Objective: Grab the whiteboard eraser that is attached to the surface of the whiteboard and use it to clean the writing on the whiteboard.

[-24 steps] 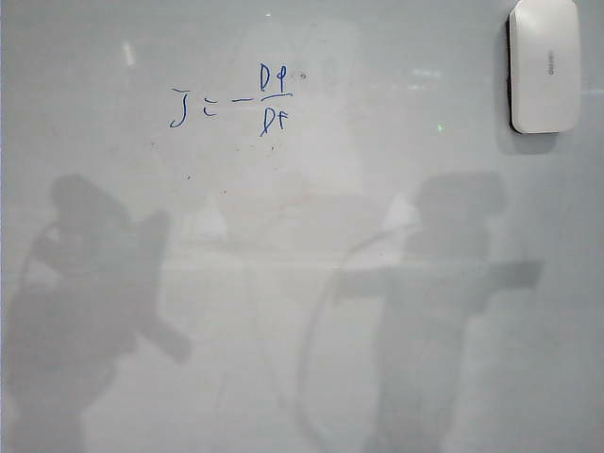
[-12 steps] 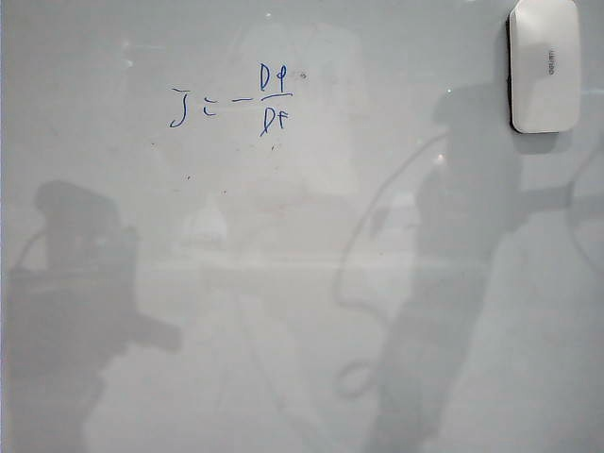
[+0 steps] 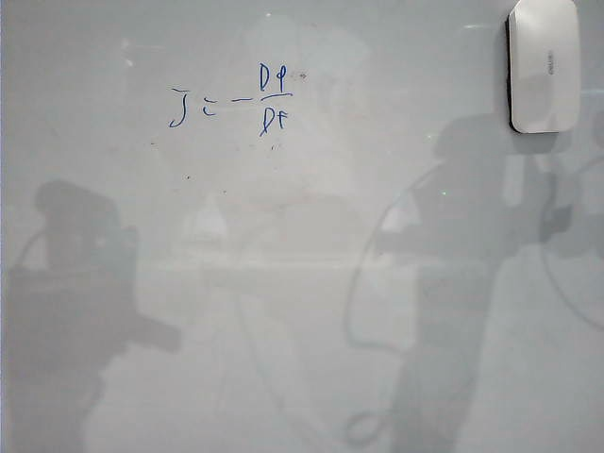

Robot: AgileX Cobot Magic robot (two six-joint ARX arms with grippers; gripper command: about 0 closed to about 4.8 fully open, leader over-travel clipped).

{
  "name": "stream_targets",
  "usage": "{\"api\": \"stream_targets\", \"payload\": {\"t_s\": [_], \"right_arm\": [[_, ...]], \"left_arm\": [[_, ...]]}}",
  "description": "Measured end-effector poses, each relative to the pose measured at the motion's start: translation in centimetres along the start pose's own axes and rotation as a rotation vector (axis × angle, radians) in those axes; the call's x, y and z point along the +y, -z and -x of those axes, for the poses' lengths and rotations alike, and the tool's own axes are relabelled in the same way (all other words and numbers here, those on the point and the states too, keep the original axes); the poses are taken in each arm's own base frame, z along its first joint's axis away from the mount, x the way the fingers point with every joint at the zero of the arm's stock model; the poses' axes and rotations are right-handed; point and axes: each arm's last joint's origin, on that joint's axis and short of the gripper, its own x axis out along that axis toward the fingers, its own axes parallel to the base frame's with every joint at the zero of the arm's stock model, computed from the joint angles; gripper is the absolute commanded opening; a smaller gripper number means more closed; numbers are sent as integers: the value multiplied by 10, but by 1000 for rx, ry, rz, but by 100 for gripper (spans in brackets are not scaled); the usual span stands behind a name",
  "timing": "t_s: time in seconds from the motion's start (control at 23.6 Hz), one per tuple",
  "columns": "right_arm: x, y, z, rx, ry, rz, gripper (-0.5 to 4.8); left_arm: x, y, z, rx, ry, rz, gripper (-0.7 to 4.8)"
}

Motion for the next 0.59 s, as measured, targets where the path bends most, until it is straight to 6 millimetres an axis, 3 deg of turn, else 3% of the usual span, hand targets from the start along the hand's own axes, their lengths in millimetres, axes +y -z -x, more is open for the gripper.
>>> {"api": "stream_targets", "payload": {"t_s": [0.17,0.34,0.59], "right_arm": [[9,5,-11,5,-23,-6,479],[14,5,-22,-33,82,-17,479],[27,23,-57,-7,163,72,479]], "left_arm": [[0,0,0,0,0,1,-5],[0,0,0,0,0,0,-5],[0,0,0,0,0,0,-5]]}}
